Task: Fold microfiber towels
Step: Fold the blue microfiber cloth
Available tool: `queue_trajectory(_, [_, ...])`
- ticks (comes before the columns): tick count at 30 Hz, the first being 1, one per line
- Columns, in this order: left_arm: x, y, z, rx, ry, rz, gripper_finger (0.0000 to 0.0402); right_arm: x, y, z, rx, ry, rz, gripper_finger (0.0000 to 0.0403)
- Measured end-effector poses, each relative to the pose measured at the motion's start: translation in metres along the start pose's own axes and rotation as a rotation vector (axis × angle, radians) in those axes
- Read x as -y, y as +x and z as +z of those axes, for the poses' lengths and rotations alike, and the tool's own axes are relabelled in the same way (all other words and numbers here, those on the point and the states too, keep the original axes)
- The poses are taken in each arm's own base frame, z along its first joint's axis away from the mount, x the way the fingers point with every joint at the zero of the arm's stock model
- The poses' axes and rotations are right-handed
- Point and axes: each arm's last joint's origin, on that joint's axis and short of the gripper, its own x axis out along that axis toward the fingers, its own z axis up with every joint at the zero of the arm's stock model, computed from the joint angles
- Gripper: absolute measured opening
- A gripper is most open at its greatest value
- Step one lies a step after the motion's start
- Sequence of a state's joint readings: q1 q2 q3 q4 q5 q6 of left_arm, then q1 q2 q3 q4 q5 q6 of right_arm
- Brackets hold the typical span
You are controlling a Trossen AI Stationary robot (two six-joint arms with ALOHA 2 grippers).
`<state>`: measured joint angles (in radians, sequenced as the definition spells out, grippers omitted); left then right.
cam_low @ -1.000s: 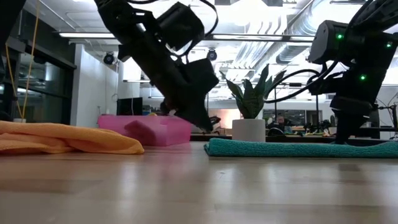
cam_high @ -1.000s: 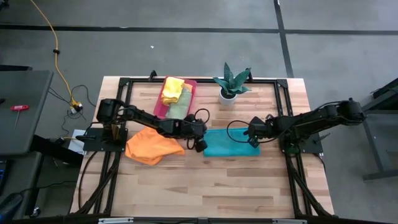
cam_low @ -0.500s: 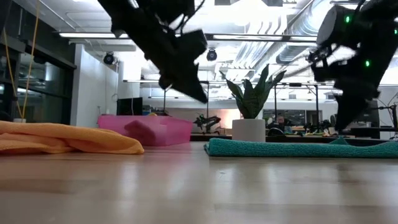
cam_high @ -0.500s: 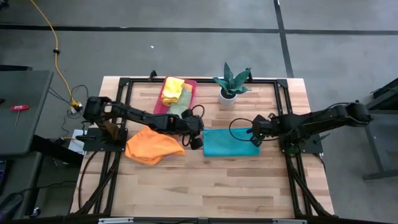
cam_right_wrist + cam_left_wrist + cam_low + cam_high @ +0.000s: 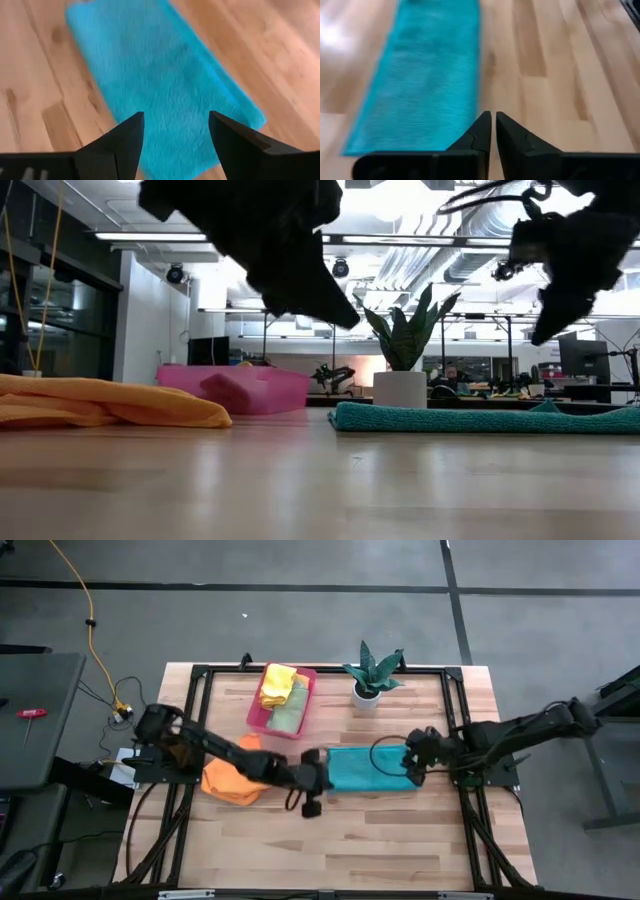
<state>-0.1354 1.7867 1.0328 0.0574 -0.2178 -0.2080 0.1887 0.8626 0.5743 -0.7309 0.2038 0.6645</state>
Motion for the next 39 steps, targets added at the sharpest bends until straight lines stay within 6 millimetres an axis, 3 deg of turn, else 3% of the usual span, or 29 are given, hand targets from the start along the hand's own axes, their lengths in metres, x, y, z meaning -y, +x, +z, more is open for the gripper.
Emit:
queue_trajectory(3, [0.014,0.015,-0.014,-0.013,0.038,-0.007,0.004,-0.005,0.002,-0.005,-0.03,-0.015,-0.008,0.0215])
queue_trajectory(6, [0.016,0.029,-0.026,-0.04,0.047,0.004,0.0075,-0.009,0.004,-0.008,-0.032,-0.033,-0.024,0.0215])
queue_trajectory(13, [-0.002,0.051,-0.03,-0.074,-0.016,0.062,0.0152,-0.012,0.007,-0.011,-0.027,-0.033,-0.061,0.0215])
queue_trajectory(19, [-0.011,0.064,-0.039,-0.148,-0.035,-0.033,0.0169,-0.012,0.008,-0.012,-0.037,-0.018,-0.068,0.0215])
queue_trajectory(27, [-0.011,0.057,-0.039,-0.179,0.008,0.03,0.017,-0.012,0.008,-0.012,-0.035,-0.019,-0.068,0.0215])
queue_trajectory(32, [-0.013,0.037,-0.026,-0.191,0.061,0.031,0.017,-0.012,0.008,-0.012,-0.036,-0.02,-0.068,0.0215])
queue_trajectory(39, [0.0,0.029,-0.026,-0.2,0.132,0.002,0.017,-0.012,0.008,-0.011,-0.032,-0.02,-0.07,0.0215])
